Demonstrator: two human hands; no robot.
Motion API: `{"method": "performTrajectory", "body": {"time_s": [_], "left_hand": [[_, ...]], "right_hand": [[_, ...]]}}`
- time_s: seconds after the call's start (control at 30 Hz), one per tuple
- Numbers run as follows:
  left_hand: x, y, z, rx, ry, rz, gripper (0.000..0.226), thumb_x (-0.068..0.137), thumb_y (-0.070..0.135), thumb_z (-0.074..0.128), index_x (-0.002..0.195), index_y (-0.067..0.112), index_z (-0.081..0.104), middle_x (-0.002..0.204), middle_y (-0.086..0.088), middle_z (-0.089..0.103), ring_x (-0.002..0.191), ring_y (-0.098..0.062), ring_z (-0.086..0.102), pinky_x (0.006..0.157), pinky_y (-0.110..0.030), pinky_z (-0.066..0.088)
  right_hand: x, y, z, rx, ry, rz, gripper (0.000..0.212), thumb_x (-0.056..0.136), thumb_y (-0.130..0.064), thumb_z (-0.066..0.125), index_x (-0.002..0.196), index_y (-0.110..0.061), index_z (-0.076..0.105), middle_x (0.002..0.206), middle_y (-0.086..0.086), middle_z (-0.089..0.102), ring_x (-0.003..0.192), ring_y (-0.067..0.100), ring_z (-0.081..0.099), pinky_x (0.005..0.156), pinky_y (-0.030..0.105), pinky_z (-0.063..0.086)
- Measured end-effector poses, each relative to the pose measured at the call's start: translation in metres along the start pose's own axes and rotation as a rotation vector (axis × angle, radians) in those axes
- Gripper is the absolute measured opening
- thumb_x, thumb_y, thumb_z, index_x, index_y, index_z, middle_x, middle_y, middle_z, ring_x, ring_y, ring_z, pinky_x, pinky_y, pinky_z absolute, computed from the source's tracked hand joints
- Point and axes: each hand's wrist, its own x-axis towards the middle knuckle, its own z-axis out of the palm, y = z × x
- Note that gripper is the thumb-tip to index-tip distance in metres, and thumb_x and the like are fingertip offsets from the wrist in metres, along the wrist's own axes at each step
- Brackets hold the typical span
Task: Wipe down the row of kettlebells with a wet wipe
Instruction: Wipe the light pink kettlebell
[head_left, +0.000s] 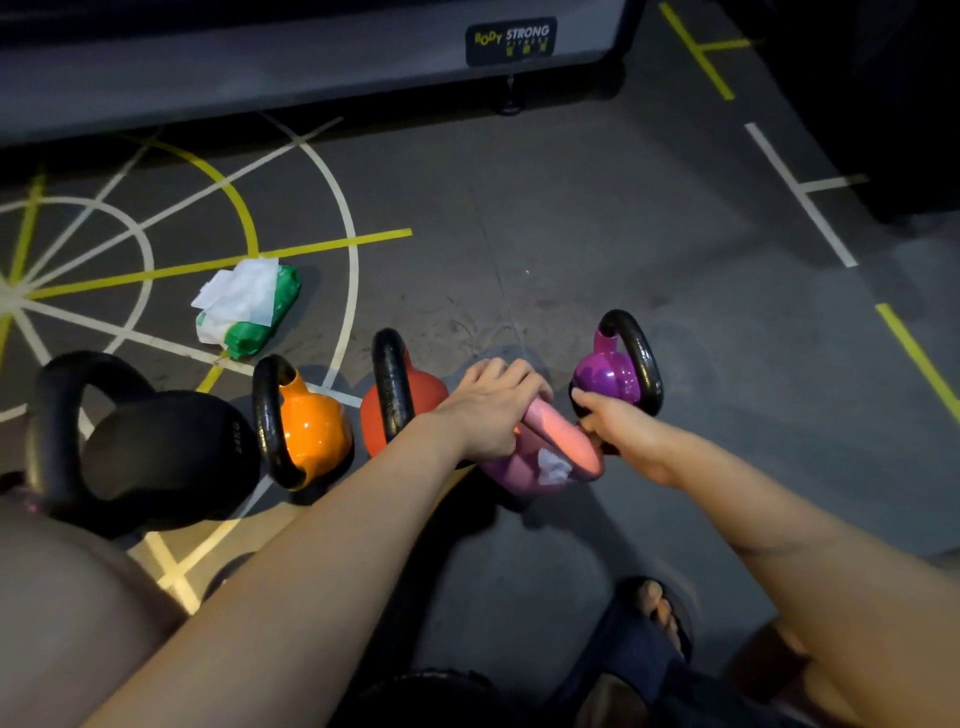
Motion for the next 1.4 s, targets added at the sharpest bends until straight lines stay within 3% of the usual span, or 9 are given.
{"method": "performTrajectory", "body": {"time_s": [0.17, 0.37, 0.47, 0.57, 0.63, 0.77, 1.03, 1.23, 1.4], "left_hand": [[0.0, 0.001, 0.004, -0.011, 0.034, -0.009, 0.058, 0.079, 0.016, 0.063, 0.133, 0.029, 0.046, 0.125, 0.003, 0.042, 0.115, -0.023, 0.039, 0.112, -0.039, 0.024], [0.001, -0.002, 0.005, -0.064, 0.05, -0.023, 0.058, 0.082, 0.021, 0.065, 0.135, 0.03, 0.044, 0.127, 0.005, 0.041, 0.117, -0.022, 0.038, 0.113, -0.038, 0.022], [-0.001, 0.002, 0.003, -0.119, 0.035, -0.059, 0.071, 0.084, 0.027, 0.066, 0.148, 0.026, 0.034, 0.138, 0.002, 0.04, 0.125, -0.024, 0.035, 0.117, -0.038, 0.016], [-0.001, 0.006, 0.004, -0.12, 0.034, -0.109, 0.093, 0.082, 0.02, 0.064, 0.159, 0.023, 0.012, 0.143, -0.004, 0.037, 0.13, -0.029, 0.032, 0.121, -0.04, 0.011], [-0.001, 0.006, 0.005, -0.111, 0.028, -0.122, 0.099, 0.079, 0.01, 0.058, 0.16, 0.023, 0.004, 0.143, -0.005, 0.036, 0.132, -0.031, 0.032, 0.123, -0.042, 0.009], [-0.002, 0.005, 0.004, -0.108, 0.033, -0.114, 0.101, 0.076, 0.007, 0.055, 0.161, 0.024, 0.002, 0.143, -0.004, 0.036, 0.135, -0.031, 0.031, 0.125, -0.043, 0.007], [-0.004, 0.008, 0.003, -0.12, 0.038, -0.108, 0.103, 0.075, 0.007, 0.055, 0.161, 0.024, 0.003, 0.146, -0.003, 0.035, 0.141, -0.03, 0.028, 0.125, -0.042, 0.006], [-0.003, 0.009, -0.001, -0.144, 0.02, -0.097, 0.102, 0.076, 0.006, 0.057, 0.161, 0.022, 0.002, 0.143, -0.005, 0.037, 0.14, -0.028, 0.027, 0.126, -0.041, 0.0], [-0.003, 0.009, -0.001, -0.242, 0.047, -0.106, 0.108, 0.071, 0.001, 0.06, 0.161, 0.019, 0.003, 0.148, -0.008, 0.036, 0.144, -0.027, 0.025, 0.126, -0.039, -0.004]], "right_hand": [[-0.01, -0.015, -0.004, 0.306, -0.13, 0.039, 0.056, 0.101, -0.041, 0.033, 0.1, 0.002, 0.069, 0.074, 0.012, 0.066, 0.059, 0.018, 0.056, 0.06, 0.028, 0.042], [-0.006, -0.008, 0.005, 0.574, -0.192, -0.073, 0.045, 0.093, -0.022, 0.042, 0.121, 0.008, 0.06, 0.106, 0.02, 0.065, 0.09, 0.028, 0.06, 0.086, 0.04, 0.052], [0.0, -0.006, 0.007, 0.452, -0.099, -0.141, 0.037, 0.091, 0.003, 0.042, 0.121, 0.007, 0.064, 0.102, 0.019, 0.068, 0.087, 0.024, 0.065, 0.078, 0.032, 0.054], [-0.001, -0.006, -0.017, 0.187, -0.241, -0.14, 0.035, 0.092, 0.012, 0.047, 0.116, 0.0, 0.07, 0.109, 0.017, 0.073, 0.099, 0.023, 0.07, 0.085, 0.03, 0.055], [-0.002, -0.001, -0.035, -0.01, -0.246, -0.146, 0.03, 0.092, 0.011, 0.056, 0.114, -0.001, 0.072, 0.096, 0.009, 0.076, 0.086, 0.015, 0.068, 0.078, 0.026, 0.055], [0.01, 0.016, -0.02, -0.481, 0.099, -0.448, 0.028, 0.086, 0.003, 0.067, 0.101, -0.018, 0.08, 0.069, -0.024, 0.068, 0.061, -0.016, 0.054, 0.066, 0.01, 0.043], [0.017, 0.018, -0.021, -0.425, -0.073, -0.222, 0.028, 0.086, 0.006, 0.066, 0.096, -0.017, 0.078, 0.089, -0.006, 0.076, 0.082, -0.001, 0.067, 0.081, 0.019, 0.053], [0.004, -0.01, -0.025, -0.162, -0.215, -0.014, 0.028, 0.084, 0.013, 0.049, 0.094, -0.002, 0.071, 0.077, 0.012, 0.062, 0.062, 0.014, 0.052, 0.054, 0.025, 0.036], [0.008, -0.031, 0.003, -0.009, -0.132, 0.032, 0.01, 0.081, -0.017, 0.051, 0.085, -0.012, 0.059, 0.075, 0.011, 0.051, 0.061, 0.018, 0.044, 0.054, 0.03, 0.029]]}}
